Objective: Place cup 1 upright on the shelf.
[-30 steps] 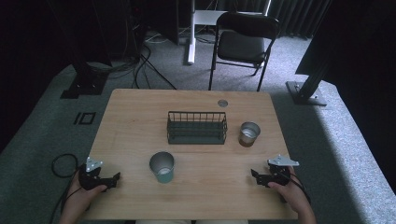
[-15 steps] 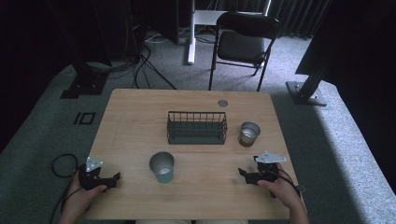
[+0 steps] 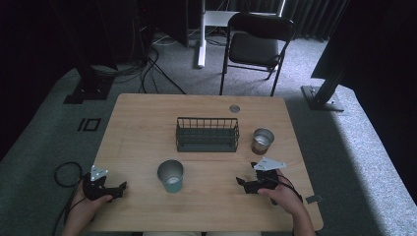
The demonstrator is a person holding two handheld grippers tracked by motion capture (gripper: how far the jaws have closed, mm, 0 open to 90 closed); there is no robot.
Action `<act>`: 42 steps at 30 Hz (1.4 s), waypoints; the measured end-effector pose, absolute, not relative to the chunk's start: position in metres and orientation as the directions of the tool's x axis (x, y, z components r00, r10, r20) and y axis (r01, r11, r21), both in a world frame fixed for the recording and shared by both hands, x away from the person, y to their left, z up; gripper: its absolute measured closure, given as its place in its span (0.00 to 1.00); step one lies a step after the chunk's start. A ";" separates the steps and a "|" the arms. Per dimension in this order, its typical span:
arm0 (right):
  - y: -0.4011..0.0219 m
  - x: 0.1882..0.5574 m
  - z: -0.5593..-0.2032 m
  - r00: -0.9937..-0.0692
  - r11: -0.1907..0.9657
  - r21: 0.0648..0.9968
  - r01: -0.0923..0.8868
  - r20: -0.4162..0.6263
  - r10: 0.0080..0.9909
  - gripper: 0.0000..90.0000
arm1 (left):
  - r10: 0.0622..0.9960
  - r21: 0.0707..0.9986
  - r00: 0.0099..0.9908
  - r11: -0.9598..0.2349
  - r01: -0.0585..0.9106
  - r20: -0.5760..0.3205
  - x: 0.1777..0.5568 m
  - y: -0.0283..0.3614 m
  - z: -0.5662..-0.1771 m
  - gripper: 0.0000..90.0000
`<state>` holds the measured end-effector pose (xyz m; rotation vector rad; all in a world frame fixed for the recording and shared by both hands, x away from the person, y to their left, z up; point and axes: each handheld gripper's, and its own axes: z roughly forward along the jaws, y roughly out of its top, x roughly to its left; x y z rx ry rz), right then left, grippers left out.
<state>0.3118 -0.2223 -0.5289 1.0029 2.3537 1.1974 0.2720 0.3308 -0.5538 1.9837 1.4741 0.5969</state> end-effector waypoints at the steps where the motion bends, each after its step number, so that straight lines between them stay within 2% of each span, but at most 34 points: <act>1: -0.216 0.313 -0.528 -0.716 0.411 0.801 0.436 0.032 0.697 0.13 | 0.958 0.689 0.286 -0.212 0.693 0.007 0.272 0.331 -0.554 0.03; 25: -0.154 0.314 -0.524 -0.840 0.486 0.809 0.331 0.017 0.542 0.14 | 0.959 0.690 0.284 -0.209 0.693 0.005 0.272 0.331 -0.554 0.03; 42: -0.119 0.312 -0.519 -0.887 0.497 0.826 0.265 0.008 0.461 0.14 | 0.959 0.690 0.284 -0.209 0.693 0.005 0.272 0.331 -0.554 0.03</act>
